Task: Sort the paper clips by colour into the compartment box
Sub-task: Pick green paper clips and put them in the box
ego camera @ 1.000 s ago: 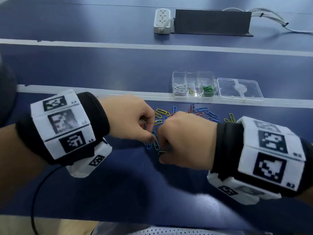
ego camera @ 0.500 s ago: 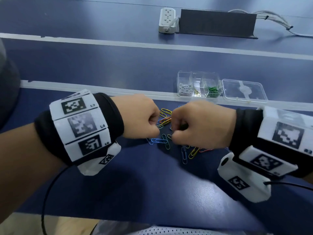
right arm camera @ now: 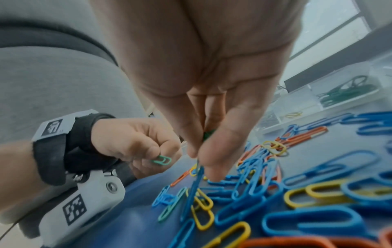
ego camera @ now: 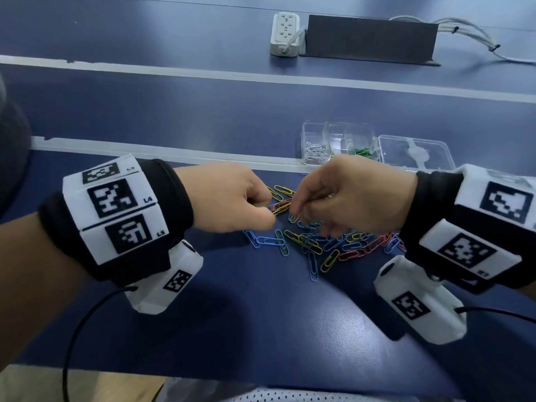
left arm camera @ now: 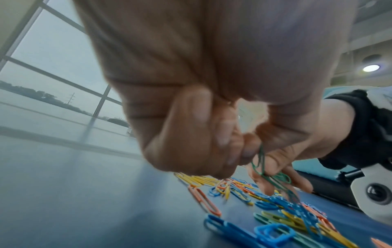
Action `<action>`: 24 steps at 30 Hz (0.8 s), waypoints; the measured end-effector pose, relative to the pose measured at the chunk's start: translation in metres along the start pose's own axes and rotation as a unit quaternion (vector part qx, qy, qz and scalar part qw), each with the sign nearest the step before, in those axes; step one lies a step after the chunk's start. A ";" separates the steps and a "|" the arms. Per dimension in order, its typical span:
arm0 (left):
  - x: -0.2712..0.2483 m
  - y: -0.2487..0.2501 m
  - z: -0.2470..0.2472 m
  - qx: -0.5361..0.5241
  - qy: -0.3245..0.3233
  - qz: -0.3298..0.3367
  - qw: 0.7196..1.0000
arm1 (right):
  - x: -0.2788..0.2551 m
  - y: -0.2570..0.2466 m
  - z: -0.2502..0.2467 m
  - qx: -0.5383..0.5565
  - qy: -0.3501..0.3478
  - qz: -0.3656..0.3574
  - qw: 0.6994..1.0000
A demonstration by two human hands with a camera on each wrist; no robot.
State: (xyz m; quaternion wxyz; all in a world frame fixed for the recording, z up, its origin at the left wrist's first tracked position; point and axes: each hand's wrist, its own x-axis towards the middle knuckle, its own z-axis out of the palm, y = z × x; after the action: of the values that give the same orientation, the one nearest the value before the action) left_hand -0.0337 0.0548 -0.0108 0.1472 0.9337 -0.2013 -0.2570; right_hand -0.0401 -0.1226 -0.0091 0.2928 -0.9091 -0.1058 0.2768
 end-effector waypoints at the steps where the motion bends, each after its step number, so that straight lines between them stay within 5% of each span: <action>1: 0.000 0.000 0.000 -0.007 0.000 0.002 1.000 | 0.000 0.000 -0.001 0.033 -0.007 0.008 0.999; 10: 0.006 0.000 0.002 -0.118 -0.038 -0.018 0.992 | 0.002 -0.002 -0.001 0.117 -0.022 0.038 0.992; 17: 0.010 -0.006 0.000 -0.161 -0.043 -0.001 0.986 | 0.002 -0.016 0.011 -0.152 0.011 -0.056 0.987; 24: 0.009 -0.014 -0.001 -0.205 -0.021 0.015 0.978 | 0.003 -0.022 0.020 -0.274 0.006 -0.111 0.955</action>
State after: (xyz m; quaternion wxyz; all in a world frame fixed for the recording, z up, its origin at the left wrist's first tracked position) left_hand -0.0219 0.0635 -0.0189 0.3352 0.8751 -0.1610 -0.3098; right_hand -0.0497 -0.0942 -0.0109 0.0615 -0.9388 -0.2757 0.1974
